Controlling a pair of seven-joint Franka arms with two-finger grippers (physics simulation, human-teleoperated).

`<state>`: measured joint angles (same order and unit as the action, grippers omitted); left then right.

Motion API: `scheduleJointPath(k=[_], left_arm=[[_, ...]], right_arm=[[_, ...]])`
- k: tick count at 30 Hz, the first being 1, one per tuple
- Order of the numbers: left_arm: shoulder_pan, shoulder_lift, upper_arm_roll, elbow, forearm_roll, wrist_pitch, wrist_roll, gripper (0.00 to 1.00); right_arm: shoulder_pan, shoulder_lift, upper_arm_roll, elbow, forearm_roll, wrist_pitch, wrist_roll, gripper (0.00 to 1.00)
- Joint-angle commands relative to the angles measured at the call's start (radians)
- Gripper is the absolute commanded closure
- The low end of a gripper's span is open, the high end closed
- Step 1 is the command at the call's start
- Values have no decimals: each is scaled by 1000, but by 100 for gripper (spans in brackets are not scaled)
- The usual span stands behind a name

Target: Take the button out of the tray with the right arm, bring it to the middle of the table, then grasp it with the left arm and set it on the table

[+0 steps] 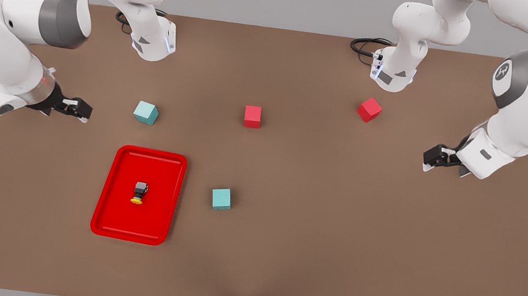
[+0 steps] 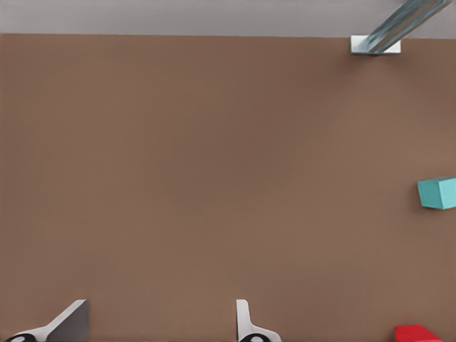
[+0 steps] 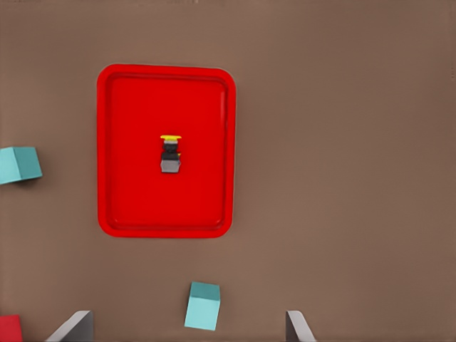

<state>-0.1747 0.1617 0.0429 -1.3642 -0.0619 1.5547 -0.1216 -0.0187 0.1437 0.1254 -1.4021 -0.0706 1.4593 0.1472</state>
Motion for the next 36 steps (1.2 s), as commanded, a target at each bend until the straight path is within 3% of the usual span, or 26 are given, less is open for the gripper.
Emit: scheduleJointPath(k=[1,5,11,22,36], left_arm=[[1,1,0,0,1,-4,-52,0],[1,13,0,0,1,-10,-50,0],[1,22,0,0,1,-10,-52,0],[-2,48,-17,-15,-1,-8,-50,0],[-5,116,-17,-13,4,67,-52,0]], right_arm=[[-3,2,0,3,8,6,29,0],[9,13,2,-1,5,-8,29,0],[46,203,0,-18,-2,-30,46,0],[25,201,0,-526,-2,688,129,0],[77,336,2,-505,41,1000,134,0]])
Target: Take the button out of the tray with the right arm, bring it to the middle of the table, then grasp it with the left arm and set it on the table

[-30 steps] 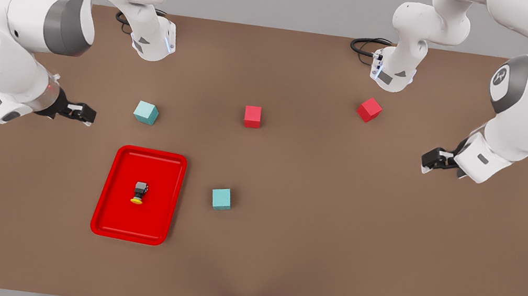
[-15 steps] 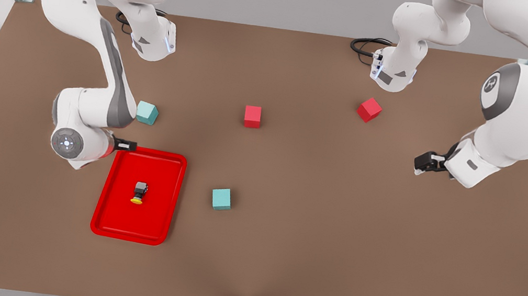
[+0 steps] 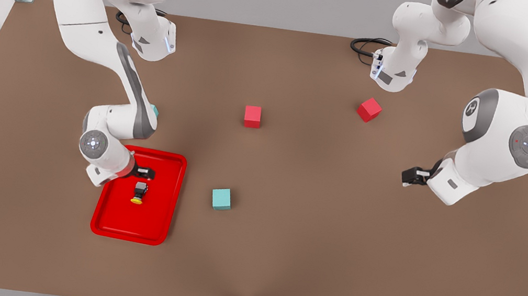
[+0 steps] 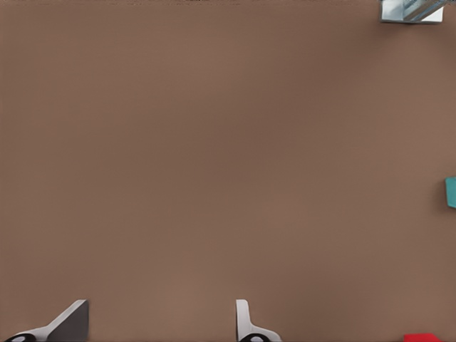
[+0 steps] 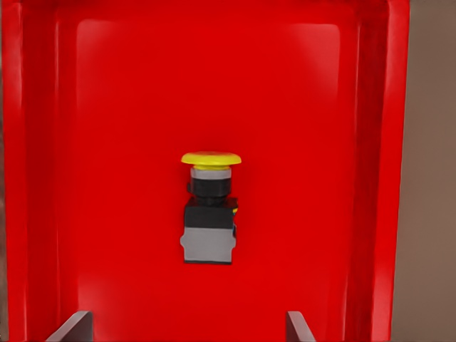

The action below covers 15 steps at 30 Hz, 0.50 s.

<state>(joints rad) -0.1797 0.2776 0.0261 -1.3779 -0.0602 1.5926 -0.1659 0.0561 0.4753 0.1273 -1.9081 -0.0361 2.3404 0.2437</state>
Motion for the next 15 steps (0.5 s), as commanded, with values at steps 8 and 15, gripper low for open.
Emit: scheduleJointPath(k=[8,15], left_arm=[[2,15,0,0,2,36,-7,0],[2,26,0,2,2,36,-7,0]], right_arm=[[-13,91,-3,63,7,134,55,0],[-1,141,-5,66,-5,143,88,0]])
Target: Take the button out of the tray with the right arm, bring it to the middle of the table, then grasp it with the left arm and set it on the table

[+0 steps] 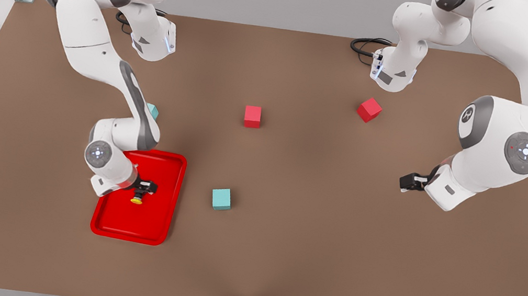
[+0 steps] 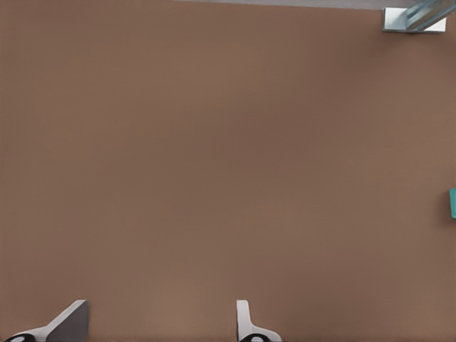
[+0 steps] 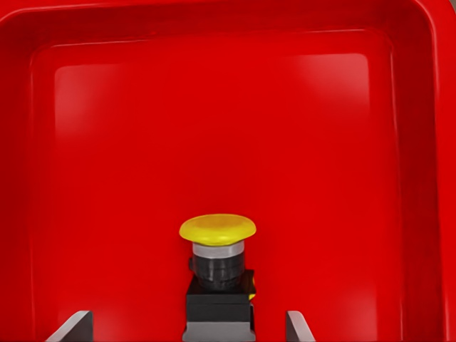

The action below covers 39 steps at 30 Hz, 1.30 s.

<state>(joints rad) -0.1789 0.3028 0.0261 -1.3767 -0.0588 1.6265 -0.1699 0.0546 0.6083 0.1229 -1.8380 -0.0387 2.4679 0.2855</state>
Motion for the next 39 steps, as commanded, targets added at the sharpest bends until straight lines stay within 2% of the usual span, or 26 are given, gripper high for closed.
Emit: scheduleJointPath(k=[1,14,15,19,20,23,27,30,34,36,39], left_arm=[[1,2,0,1,2,4,-3,0],[1,7,0,-1,-1,13,-3,0],[1,7,0,-1,-1,13,-3,0],[1,7,0,-1,-1,13,-3,0],[1,7,0,-1,-1,13,-3,0],[1,7,0,-1,-1,13,-3,0],[1,7,0,1,-1,15,-3,0],[-1,7,0,-1,-1,13,-3,0],[-1,7,0,-1,-1,15,-5,0],[-1,7,0,-1,-1,13,-5,0],[-1,7,0,-1,-3,13,-5,0]], right_arm=[[-1,16,0,16,-1,14,46,0],[-1,57,-6,14,-3,5,46,0],[-1,57,-6,14,-3,-6,46,3],[-2,60,-6,14,-4,-17,38,34],[-2,61,-6,17,-4,-18,40,48],[-2,61,-6,19,-4,-17,44,57],[-2,50,-6,22,-21,-30,40,59],[4,15,4,36,-33,-115,41,59],[13,-81,141,37,-32,-187,150,59],[59,-79,159,69,-32,-187,228,59],[160,-73,158,218,-32,-280,374,59]])
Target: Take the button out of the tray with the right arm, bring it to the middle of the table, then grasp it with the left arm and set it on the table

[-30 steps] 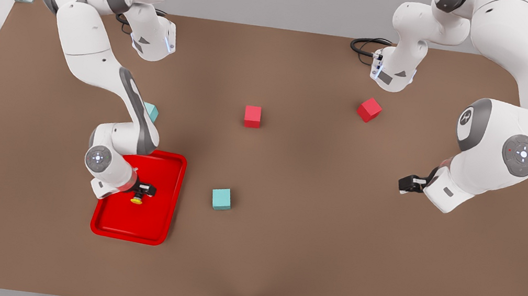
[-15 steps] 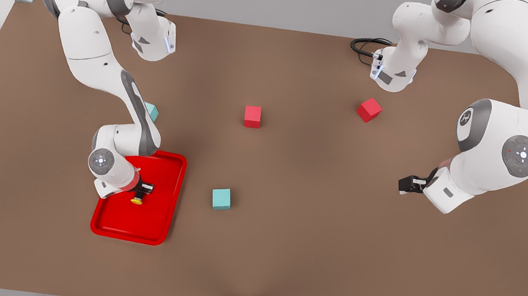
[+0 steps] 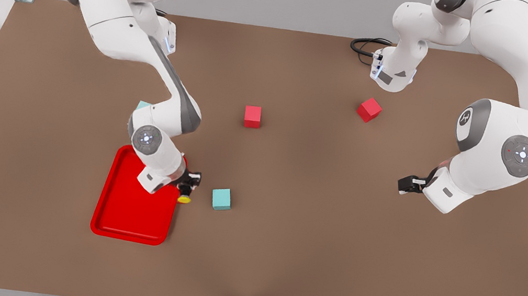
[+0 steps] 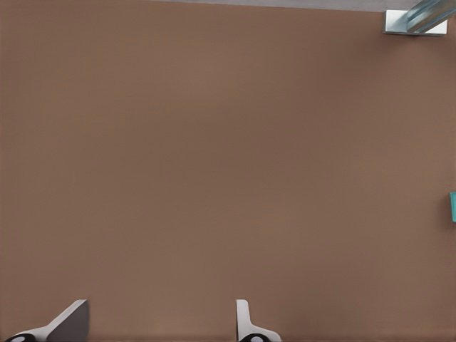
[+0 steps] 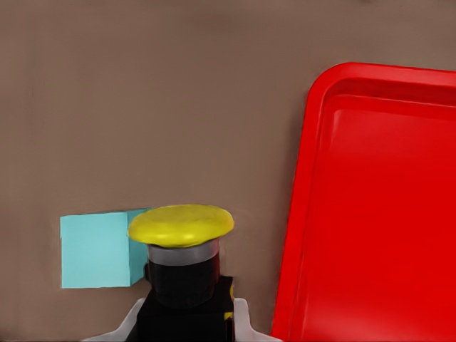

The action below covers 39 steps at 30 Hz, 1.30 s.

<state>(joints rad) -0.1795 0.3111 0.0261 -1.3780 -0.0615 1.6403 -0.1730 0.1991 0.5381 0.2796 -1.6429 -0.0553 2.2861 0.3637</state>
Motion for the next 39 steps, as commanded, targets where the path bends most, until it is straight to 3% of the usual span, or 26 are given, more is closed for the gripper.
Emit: scheduleJointPath(k=[1,4,7,12,18,24,25,26,27,29,30,34,36,39], left_arm=[[0,-1,0,0,0,-2,-2,0],[0,-1,0,0,0,-4,-3,0],[0,-1,0,0,0,-4,-2,0],[0,-1,0,0,0,-4,-2,0],[2,2,0,0,0,-4,-2,0],[0,2,0,2,0,-2,-2,0],[0,2,0,2,-1,-2,-2,0],[2,3,0,0,-1,0,-3,0],[0,14,0,2,-1,0,-3,0],[0,14,0,2,-1,0,-3,0],[0,14,0,2,-1,0,-3,0],[0,17,0,2,-1,1,-5,0],[-3,19,-5,0,-3,1,-10,0],[-2,71,-244,5,-23,10,-37,0]], right_arm=[[39,11,1,60,-15,-103,317,59],[88,95,1,172,-15,-112,400,59],[181,242,-8,417,-18,-246,530,59],[332,445,-85,709,-11,-344,669,59],[408,563,-103,821,-11,-321,747,58],[436,583,-134,821,-11,-255,758,55],[437,585,-135,821,-11,-255,758,43],[441,585,-135,822,-11,-254,758,43],[441,586,-135,821,-11,-243,755,55],[445,589,-135,821,-12,-231,698,56],[448,589,-140,821,-15,-212,686,0],[439,566,-175,818,-17,-215,598,0],[368,438,-175,807,-15,-234,511,0],[229,272,-178,799,-15,-629,166,0]])
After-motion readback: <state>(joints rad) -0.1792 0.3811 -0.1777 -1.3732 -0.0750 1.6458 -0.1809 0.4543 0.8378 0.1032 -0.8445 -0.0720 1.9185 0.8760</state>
